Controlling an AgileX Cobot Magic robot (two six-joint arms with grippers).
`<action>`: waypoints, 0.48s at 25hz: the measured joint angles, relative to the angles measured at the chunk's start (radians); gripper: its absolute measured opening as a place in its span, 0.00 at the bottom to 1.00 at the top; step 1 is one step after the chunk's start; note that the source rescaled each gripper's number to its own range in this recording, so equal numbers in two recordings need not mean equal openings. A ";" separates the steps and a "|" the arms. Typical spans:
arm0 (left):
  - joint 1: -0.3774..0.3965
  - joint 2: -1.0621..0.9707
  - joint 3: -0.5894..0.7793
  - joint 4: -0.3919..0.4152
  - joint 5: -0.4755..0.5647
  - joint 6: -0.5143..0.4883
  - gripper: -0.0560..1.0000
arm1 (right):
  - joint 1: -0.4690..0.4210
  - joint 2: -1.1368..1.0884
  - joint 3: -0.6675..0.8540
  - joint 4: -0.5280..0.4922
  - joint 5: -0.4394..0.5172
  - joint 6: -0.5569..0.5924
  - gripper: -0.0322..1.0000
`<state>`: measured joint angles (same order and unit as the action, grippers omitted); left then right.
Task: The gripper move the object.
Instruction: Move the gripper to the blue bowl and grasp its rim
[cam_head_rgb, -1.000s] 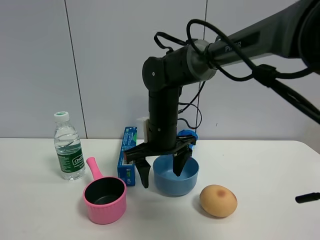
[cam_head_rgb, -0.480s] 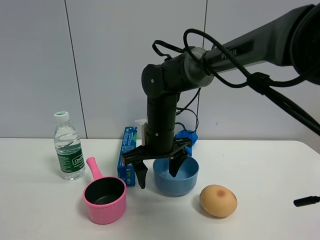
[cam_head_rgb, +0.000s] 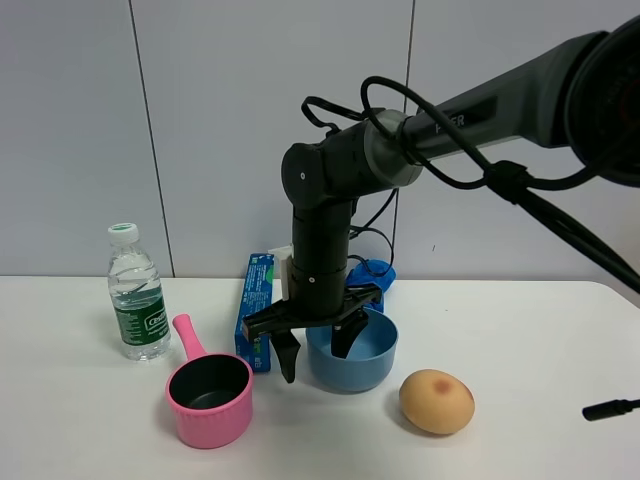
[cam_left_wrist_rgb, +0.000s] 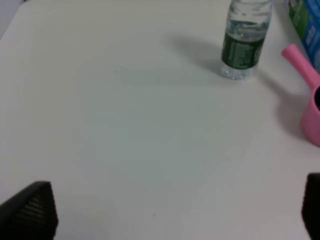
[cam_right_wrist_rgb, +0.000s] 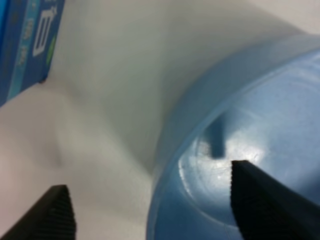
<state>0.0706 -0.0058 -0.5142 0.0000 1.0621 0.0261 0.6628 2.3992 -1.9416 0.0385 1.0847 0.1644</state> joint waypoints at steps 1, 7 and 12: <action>0.000 0.000 0.000 0.000 0.000 0.000 1.00 | 0.000 0.000 0.000 -0.004 0.000 0.000 0.60; 0.000 0.000 0.000 0.000 0.000 0.000 1.00 | 0.000 0.000 0.000 -0.044 -0.007 0.000 0.32; 0.000 0.000 0.000 0.000 0.000 0.000 1.00 | 0.000 0.000 0.000 -0.102 -0.007 0.000 0.06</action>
<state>0.0706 -0.0058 -0.5142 0.0000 1.0621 0.0261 0.6628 2.3992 -1.9416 -0.0639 1.0774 0.1644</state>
